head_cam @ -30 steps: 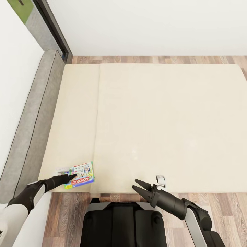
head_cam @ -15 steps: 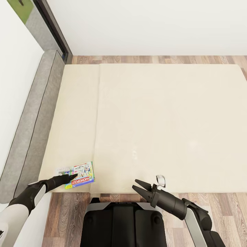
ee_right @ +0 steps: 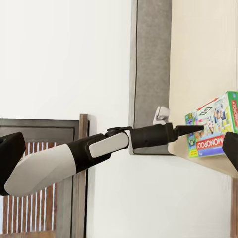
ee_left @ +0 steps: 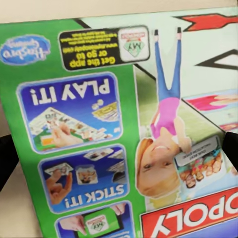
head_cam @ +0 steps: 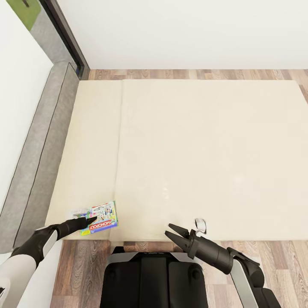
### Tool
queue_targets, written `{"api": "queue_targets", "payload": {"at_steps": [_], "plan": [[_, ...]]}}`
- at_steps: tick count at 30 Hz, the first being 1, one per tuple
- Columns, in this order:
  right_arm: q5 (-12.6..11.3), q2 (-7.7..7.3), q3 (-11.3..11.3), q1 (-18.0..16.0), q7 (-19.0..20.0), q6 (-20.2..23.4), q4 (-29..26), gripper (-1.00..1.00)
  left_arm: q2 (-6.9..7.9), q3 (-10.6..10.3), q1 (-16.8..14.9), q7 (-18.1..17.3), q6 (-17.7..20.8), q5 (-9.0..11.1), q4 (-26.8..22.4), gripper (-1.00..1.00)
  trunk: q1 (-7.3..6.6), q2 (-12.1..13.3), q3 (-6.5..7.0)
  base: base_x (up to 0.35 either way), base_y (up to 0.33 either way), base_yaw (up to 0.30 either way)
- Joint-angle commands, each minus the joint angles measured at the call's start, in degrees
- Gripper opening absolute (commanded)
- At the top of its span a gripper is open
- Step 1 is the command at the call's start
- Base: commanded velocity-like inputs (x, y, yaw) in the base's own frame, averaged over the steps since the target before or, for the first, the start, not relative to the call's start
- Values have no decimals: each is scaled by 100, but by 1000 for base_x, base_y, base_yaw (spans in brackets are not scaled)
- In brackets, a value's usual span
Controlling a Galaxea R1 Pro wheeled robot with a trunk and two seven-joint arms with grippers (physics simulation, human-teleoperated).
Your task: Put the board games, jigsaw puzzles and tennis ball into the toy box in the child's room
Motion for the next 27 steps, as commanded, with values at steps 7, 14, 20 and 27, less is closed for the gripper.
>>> {"api": "queue_targets", "payload": {"at_steps": [7, 14, 20, 27], "plan": [[-18, 4, -7, -3, 5, 39, 3, 100, -2, 17, 1, -147, 61, 42, -1, 100, 4, -8, -5, 0, -102, 0], [-14, 4, -7, -2, 1, 39, 1, 100, 4, 11, -2, -320, 62, 42, -1, 100, 4, -8, -5, 0, -9, 0], [-16, 4, -15, -2, -61, 43, 8, 100, 5, 11, -3, -332, 61, 41, -2, 100, 4, -8, -5, 0, 0, 0], [-27, 4, -25, -1, -94, 40, 10, 100, 6, 15, 0, -339, 61, 42, -1, 100, 4, -8, -2, 0, 0, -14]]}}
